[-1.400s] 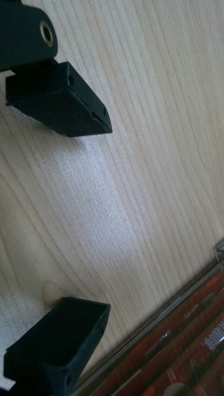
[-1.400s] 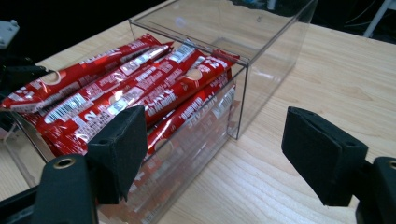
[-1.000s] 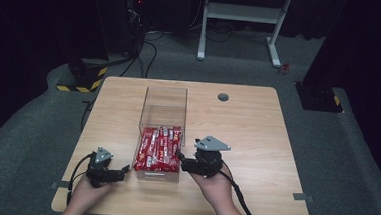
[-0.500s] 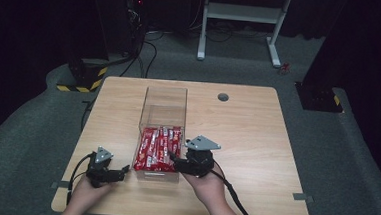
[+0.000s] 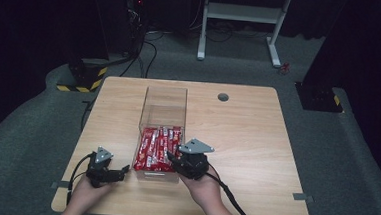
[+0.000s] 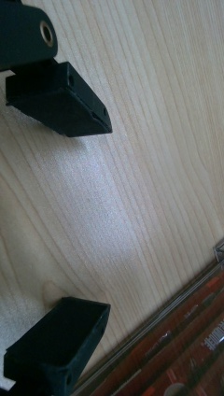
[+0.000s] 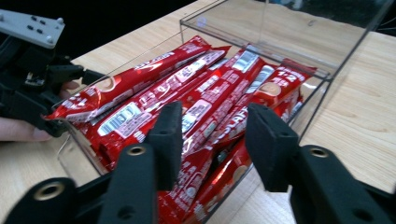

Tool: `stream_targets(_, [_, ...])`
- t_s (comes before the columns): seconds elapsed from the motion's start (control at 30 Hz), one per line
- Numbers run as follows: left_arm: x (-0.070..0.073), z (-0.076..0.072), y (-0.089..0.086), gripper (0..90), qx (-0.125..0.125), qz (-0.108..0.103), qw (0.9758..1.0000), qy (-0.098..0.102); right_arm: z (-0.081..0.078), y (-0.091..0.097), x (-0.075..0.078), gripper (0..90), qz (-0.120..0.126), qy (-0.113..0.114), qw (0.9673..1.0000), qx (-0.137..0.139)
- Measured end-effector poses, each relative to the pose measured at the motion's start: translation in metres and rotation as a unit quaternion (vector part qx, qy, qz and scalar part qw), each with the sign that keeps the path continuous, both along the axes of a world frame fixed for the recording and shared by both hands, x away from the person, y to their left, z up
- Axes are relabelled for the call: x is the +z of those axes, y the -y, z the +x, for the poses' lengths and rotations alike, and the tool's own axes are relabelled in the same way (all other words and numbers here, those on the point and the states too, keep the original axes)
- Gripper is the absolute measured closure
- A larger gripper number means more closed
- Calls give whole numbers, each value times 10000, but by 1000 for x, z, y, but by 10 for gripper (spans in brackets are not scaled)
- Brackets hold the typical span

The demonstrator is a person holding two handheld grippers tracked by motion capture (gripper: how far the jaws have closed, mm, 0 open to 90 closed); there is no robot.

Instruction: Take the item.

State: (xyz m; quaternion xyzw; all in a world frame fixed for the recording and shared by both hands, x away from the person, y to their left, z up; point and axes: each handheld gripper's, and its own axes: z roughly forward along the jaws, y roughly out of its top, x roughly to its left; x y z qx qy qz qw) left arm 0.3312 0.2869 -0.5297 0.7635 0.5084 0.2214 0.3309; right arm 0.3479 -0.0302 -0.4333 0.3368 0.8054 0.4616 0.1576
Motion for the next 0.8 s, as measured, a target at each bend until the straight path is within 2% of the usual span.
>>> stream_targets(0.07, [0, 0, 0, 122, -6, 10, 10000, -1, -1, -1, -1, 644, -29, 3, 10000, 0])
stream_targets(0.8, [0, 0, 0, 122, -2, 3, 10000, 3, -3, -1, -9, 826, -29, -26, 9999, -154])
